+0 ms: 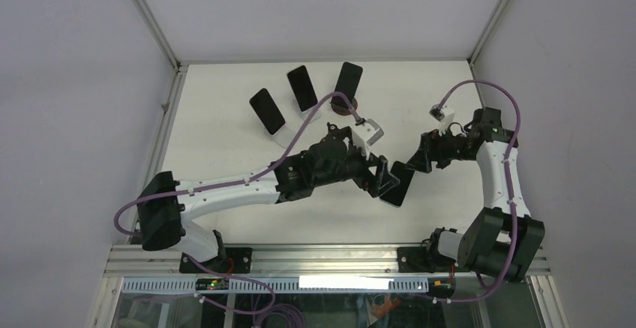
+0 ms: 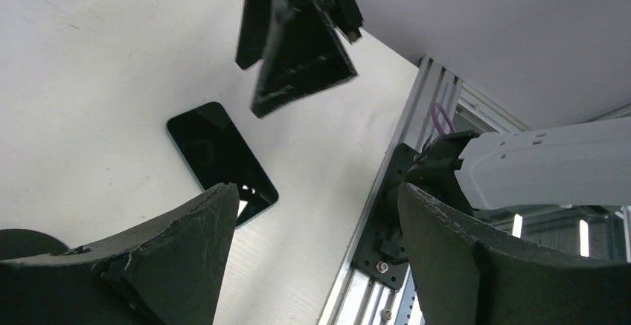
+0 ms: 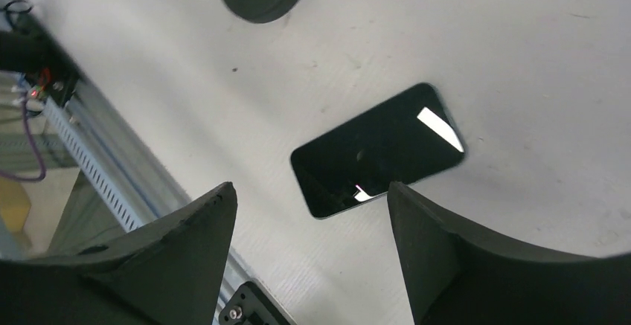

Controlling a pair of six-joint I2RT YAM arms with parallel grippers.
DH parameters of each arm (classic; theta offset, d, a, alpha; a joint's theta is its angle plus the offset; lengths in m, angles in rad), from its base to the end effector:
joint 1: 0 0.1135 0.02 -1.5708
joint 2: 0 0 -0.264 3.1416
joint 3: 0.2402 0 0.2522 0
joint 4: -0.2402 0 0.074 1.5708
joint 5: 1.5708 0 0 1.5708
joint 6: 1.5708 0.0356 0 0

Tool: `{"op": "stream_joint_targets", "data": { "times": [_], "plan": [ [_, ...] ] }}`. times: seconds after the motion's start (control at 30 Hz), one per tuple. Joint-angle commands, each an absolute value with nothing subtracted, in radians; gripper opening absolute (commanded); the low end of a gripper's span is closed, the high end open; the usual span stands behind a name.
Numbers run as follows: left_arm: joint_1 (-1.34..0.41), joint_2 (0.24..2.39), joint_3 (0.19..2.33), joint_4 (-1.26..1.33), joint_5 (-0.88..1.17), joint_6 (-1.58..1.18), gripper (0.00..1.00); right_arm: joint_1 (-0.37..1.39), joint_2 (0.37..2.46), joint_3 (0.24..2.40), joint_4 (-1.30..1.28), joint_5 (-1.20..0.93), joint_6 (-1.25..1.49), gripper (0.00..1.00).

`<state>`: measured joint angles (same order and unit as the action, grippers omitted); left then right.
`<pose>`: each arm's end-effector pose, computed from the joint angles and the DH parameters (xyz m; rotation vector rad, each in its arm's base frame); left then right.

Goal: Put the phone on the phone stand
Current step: Pick up the phone at the center of the board.

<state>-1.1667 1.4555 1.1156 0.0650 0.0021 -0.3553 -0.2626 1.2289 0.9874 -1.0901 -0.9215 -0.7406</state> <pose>0.1360 -0.3182 0.3209 0.7843 1.8219 -1.0370 0.2066 -0.0262 0.2691 -0.6936 2.2536 0.8884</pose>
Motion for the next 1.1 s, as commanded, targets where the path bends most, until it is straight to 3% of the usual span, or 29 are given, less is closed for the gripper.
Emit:
{"op": "stream_joint_targets", "data": {
  "times": [0.0,0.3,0.57,1.07],
  "plan": [
    [-1.252,1.573,1.227,0.032,-0.115,-0.340,0.81,-0.286,1.178,0.959,-0.837,-0.745,-0.480,0.78],
    [-1.289,1.853,1.391,-0.096,-0.317,-0.411,0.93,-0.332,1.159,0.940,-0.765,-0.652,-0.371,0.84],
    [-1.289,2.069,1.609,-0.287,-0.415,-0.442,0.91,-0.344,1.170,0.945,-0.772,-0.652,-0.371,0.85],
    [-1.288,2.228,1.754,-0.376,-0.423,-0.452,0.87,-0.346,1.171,0.946,-0.778,-0.666,-0.375,0.85]
  ]
}}
